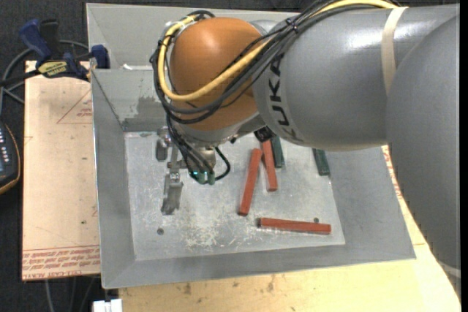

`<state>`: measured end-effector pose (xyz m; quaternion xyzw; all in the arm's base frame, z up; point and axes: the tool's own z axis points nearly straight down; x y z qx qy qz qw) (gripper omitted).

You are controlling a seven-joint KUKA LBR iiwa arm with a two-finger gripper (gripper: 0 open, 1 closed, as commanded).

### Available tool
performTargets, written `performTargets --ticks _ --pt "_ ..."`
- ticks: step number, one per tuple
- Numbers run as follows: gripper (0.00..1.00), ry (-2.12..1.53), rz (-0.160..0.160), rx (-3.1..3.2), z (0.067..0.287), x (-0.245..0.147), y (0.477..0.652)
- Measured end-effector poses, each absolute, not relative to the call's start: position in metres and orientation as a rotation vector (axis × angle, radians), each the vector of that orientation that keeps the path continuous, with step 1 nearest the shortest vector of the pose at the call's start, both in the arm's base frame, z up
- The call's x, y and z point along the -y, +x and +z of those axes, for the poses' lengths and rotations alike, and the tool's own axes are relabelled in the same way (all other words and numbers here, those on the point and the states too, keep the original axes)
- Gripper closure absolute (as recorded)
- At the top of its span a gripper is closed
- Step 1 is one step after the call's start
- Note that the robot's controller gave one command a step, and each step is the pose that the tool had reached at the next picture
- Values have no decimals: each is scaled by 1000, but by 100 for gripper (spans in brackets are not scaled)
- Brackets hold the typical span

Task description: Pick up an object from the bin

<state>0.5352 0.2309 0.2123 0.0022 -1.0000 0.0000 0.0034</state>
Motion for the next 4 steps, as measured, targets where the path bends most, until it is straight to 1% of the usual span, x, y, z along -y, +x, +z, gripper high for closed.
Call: performTargets --ticks 1,2,3,4 --pt "0 -235 4 3126 88 -198 480" --pt "0 -276 3 3132 103 -140 502" --pt "0 -332 5 3123 69 -39 522" --pt "0 -298 4 3126 70 25 511"
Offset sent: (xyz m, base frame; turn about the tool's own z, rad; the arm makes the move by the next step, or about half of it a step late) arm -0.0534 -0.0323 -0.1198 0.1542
